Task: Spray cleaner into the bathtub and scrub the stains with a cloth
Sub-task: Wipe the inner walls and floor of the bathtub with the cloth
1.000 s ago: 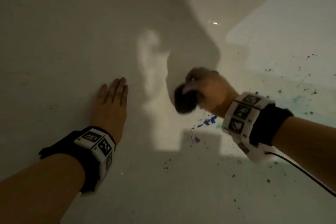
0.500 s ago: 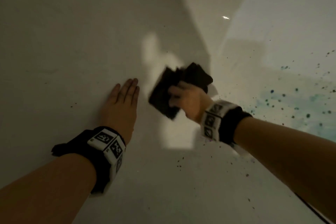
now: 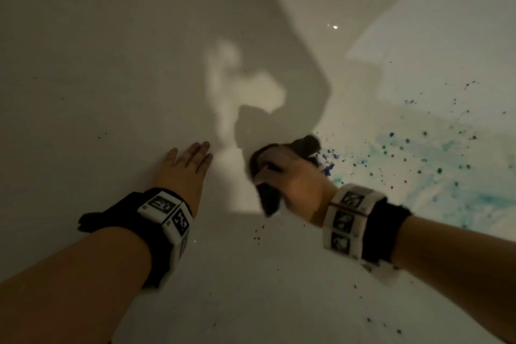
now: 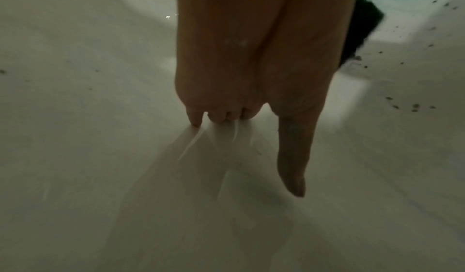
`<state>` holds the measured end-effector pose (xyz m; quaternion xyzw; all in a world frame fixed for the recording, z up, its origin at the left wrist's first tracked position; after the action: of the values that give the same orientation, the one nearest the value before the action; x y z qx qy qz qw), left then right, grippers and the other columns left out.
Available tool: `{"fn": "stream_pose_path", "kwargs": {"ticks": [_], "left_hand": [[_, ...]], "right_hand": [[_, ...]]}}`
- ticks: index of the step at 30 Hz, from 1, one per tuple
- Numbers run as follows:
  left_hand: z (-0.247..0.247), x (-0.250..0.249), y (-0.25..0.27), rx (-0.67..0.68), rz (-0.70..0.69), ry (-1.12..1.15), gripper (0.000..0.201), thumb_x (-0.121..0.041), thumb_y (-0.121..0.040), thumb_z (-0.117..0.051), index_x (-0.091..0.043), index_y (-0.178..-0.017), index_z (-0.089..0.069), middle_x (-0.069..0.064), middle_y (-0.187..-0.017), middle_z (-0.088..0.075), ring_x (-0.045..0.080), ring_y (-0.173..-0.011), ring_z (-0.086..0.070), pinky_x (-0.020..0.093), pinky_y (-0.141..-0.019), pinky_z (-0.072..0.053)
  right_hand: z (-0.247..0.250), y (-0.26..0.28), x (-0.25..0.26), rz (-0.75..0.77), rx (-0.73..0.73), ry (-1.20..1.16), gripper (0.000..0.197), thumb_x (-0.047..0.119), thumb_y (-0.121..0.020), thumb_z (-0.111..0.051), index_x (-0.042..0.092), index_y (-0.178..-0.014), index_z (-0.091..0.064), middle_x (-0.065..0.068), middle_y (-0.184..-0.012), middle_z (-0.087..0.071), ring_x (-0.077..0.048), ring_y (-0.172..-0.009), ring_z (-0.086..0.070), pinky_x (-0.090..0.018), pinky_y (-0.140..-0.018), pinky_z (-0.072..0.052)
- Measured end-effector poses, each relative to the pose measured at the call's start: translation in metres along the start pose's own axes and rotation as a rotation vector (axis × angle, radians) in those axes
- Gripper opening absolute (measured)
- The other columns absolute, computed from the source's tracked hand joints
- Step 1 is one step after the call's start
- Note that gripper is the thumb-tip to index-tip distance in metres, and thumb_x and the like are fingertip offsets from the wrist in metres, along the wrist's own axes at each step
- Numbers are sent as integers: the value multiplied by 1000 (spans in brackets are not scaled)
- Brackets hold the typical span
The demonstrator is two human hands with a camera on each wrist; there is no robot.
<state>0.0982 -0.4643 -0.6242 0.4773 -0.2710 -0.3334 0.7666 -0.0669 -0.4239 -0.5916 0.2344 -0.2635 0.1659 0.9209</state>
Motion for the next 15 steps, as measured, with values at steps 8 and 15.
{"fn": "stream_pose_path", "kwargs": {"ticks": [8, 15], "left_hand": [[1, 1, -2, 2, -22, 3, 69, -16, -96, -30, -12, -147, 17, 6, -153, 27, 20, -144, 14, 38, -116, 2], [8, 2, -3, 44, -28, 31, 68, -12, -95, -30, -15, -148, 12, 3, -153, 25, 16, -144, 13, 35, -117, -2]], "right_hand": [[-76, 17, 36, 176, 511, 152, 54, 3, -87, -53, 13, -139, -41, -10, -153, -18, -35, -136, -22, -39, -98, -39], [-66, 41, -3, 151, 758, 361, 49, 7, -91, -47, 18, -137, -37, -5, -151, -16, -31, -130, -24, -37, -92, -44]]}}
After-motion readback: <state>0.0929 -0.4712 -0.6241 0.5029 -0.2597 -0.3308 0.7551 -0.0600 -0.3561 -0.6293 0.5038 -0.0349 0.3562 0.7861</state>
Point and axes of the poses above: each hand's wrist, its own y-axis away from the middle knuckle, its own z-axis out of the back of the hand, x = y × z, the point moved 4 cm from there along -y, towards the middle knuckle
